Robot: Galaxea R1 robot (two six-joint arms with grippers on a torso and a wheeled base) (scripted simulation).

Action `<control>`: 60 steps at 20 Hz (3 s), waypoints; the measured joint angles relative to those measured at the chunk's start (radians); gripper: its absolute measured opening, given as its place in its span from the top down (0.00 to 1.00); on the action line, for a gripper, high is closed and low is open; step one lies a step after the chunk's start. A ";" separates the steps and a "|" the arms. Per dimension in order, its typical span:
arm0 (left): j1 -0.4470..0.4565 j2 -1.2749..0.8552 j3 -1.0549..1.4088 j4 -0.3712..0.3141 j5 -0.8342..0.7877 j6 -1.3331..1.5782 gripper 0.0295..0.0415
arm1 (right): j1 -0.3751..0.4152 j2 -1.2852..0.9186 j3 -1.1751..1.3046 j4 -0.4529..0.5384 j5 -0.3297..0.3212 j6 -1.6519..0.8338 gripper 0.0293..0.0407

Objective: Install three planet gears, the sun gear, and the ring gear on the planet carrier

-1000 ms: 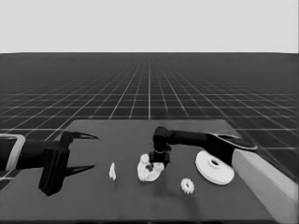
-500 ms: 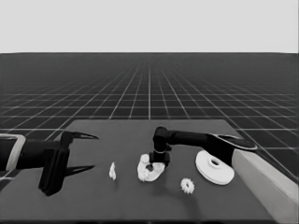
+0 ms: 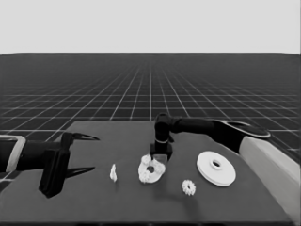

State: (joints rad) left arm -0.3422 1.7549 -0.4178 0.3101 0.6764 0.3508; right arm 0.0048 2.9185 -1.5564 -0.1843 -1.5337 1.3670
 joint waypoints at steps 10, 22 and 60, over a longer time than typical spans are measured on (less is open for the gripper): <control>0.000 0.000 0.000 0.000 0.000 0.000 0.25 | -0.013 -0.472 0.580 -0.018 -0.018 0.107 0.19; 0.000 0.000 0.000 0.000 0.000 0.000 0.25 | -0.254 -0.443 0.457 -0.253 0.044 0.029 0.19; 0.000 0.000 0.000 0.000 0.000 0.000 0.25 | -0.095 0.171 -0.226 -0.089 0.033 -0.048 0.85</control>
State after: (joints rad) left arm -0.3422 1.7549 -0.4178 0.3101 0.6764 0.3508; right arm -0.0905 3.0898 -1.7829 -0.2734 -1.5008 1.3193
